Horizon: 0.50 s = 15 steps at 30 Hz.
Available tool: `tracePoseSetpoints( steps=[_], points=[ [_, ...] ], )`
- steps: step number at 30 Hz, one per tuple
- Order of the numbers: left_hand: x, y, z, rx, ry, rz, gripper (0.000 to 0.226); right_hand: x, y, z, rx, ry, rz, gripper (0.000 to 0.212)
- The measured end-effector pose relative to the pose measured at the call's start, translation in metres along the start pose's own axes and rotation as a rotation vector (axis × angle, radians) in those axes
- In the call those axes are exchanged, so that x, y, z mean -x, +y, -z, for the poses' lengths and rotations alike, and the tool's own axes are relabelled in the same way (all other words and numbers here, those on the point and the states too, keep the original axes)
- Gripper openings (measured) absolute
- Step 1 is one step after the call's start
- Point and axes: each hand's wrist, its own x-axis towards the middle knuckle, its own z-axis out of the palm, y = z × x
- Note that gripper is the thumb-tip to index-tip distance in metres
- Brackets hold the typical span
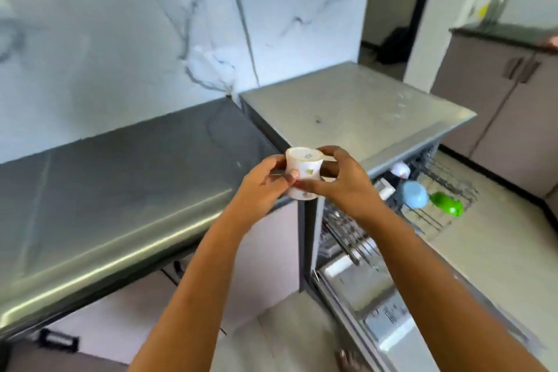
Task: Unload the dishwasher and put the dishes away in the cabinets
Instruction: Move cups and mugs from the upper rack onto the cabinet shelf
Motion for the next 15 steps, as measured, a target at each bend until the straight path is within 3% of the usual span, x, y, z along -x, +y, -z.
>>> tracePoseSetpoints(
  steps=[5,12,15],
  points=[
    [0.020,0.051,0.067,0.166,0.178,-0.111,0.019,-0.023,-0.086,-0.034,-0.091,-0.182,0.218,0.058],
    [0.013,0.095,0.128,0.340,0.396,-0.230,0.043,-0.065,-0.165,-0.055,-0.262,-0.472,0.381,0.069],
    [-0.001,0.112,0.143,0.374,0.530,-0.296,0.036,-0.084,-0.195,-0.065,-0.278,-0.525,0.463,0.068]
  ],
)
